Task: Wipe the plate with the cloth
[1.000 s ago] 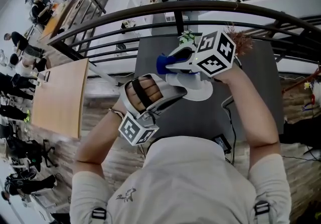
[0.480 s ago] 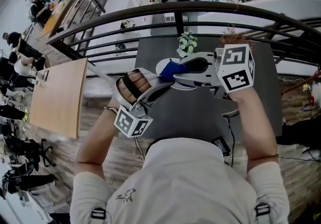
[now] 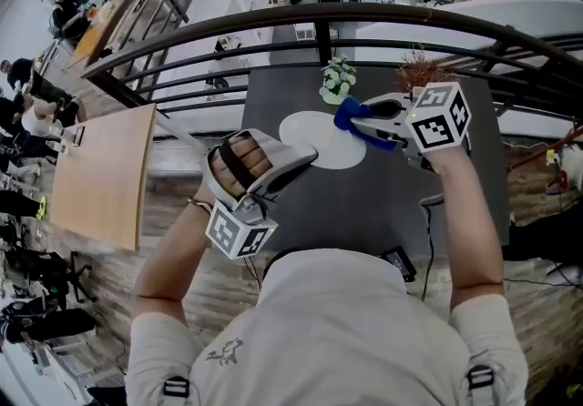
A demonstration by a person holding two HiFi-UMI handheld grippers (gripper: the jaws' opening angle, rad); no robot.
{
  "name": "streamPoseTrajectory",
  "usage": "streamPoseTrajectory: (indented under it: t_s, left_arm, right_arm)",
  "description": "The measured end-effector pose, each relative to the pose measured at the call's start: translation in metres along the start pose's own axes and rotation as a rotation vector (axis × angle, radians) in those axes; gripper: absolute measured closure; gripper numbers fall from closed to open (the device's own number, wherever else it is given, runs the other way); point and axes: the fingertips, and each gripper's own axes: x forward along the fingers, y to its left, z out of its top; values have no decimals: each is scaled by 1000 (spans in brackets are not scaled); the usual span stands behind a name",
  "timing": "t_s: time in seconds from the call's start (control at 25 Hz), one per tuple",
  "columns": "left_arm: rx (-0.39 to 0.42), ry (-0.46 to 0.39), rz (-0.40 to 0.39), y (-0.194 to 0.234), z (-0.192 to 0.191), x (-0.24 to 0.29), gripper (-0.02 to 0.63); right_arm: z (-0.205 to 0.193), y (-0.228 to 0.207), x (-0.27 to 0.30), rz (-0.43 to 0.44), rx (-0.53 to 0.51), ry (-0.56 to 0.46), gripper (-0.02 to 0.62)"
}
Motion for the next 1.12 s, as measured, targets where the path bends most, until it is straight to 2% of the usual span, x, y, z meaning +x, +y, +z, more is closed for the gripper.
streamPoseTrajectory:
  t_s: [0.16, 0.36, 0.68, 0.84, 1.12]
  left_arm:
    - [28, -67, -24, -6, 24, 8, 580]
    - [39, -97, -26, -7, 35, 14, 579]
    - [57, -36, -19, -3, 11, 12, 572]
    - [69, -5, -24, -6, -3, 9, 574]
    - [43, 18, -19, -4, -15, -4, 574]
  right_arm:
    - [-1, -12, 16, -14, 6, 30, 529]
    - [26, 19, 37, 23, -101, 40, 529]
    - [58, 86, 36, 127, -194, -44, 529]
    - [52, 91, 21, 193, -143, -82, 529]
    - [24, 55, 8, 158, -30, -53, 529]
